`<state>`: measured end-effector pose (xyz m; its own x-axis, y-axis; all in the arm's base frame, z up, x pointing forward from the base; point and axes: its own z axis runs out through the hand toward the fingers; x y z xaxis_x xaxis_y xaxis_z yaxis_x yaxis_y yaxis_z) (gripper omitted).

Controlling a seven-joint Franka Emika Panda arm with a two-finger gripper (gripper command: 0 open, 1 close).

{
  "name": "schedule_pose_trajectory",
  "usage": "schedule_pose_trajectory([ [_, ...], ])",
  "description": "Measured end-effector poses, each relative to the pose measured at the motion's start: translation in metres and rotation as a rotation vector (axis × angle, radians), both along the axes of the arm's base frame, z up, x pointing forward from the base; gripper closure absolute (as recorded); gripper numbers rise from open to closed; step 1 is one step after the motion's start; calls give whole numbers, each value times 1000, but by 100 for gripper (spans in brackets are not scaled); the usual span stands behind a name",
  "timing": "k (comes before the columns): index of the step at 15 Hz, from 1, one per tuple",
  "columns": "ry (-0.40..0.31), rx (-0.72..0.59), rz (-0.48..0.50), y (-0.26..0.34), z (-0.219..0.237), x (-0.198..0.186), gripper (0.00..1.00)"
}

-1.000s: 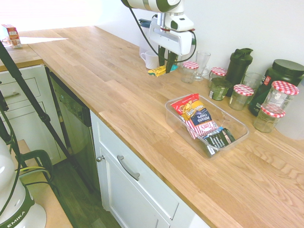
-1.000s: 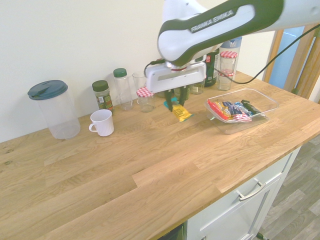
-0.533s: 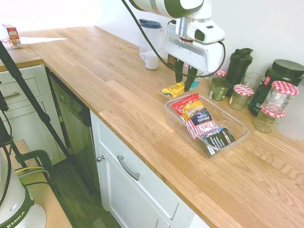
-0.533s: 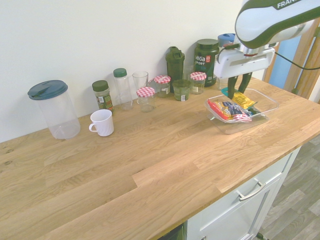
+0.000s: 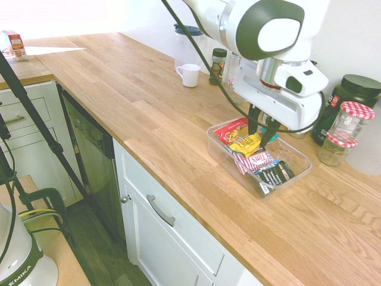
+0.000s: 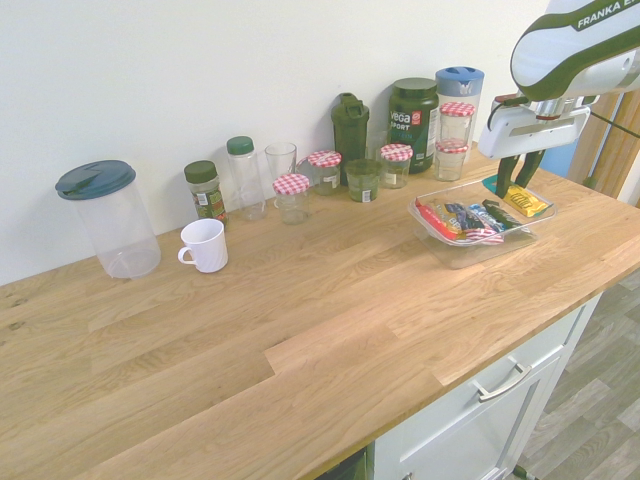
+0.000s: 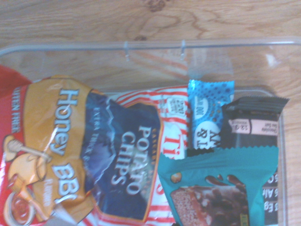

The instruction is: Put the protein bar into the container

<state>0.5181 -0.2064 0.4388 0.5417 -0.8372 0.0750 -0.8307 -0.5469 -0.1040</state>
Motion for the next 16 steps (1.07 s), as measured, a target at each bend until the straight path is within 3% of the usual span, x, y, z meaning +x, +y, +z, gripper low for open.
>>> schedule_pose_trajectory([
  [8,8,5,11,-37,-25,40,100],
  [16,41,33,20,-45,-61,44,100],
])
